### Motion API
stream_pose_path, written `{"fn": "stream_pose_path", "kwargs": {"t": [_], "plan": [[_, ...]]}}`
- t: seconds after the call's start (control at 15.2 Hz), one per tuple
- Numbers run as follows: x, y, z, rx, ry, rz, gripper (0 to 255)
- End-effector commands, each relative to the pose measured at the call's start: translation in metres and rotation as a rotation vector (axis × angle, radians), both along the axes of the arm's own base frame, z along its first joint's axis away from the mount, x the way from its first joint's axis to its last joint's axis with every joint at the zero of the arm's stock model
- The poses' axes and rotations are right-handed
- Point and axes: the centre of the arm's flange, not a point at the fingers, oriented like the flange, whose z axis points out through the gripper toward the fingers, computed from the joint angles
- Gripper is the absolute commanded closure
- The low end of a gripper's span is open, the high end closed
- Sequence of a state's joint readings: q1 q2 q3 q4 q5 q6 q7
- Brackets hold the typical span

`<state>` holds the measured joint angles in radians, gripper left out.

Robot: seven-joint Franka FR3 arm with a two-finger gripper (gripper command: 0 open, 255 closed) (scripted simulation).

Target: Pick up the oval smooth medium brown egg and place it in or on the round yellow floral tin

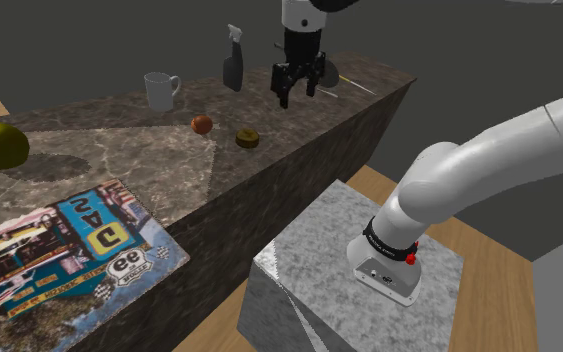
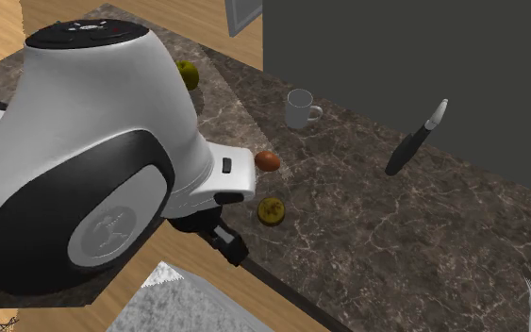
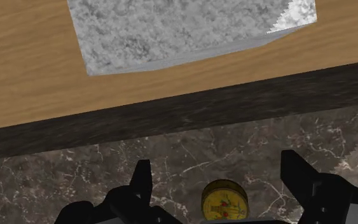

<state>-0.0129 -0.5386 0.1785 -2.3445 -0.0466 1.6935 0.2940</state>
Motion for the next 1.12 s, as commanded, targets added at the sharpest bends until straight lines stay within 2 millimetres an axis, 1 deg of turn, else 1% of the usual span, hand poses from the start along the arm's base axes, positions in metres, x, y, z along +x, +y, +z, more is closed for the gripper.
{"fn": "stream_pose_path", "kwargs": {"t": [0.0,0.53,1.06], "plan": [[0.018,0.011,-0.010,-0.005,-0.013,-0.031,0],[0.100,0.047,-0.062,-0.027,-0.054,-0.147,0],[0.188,0.072,-0.111,-0.049,-0.095,-0.262,0]]}}
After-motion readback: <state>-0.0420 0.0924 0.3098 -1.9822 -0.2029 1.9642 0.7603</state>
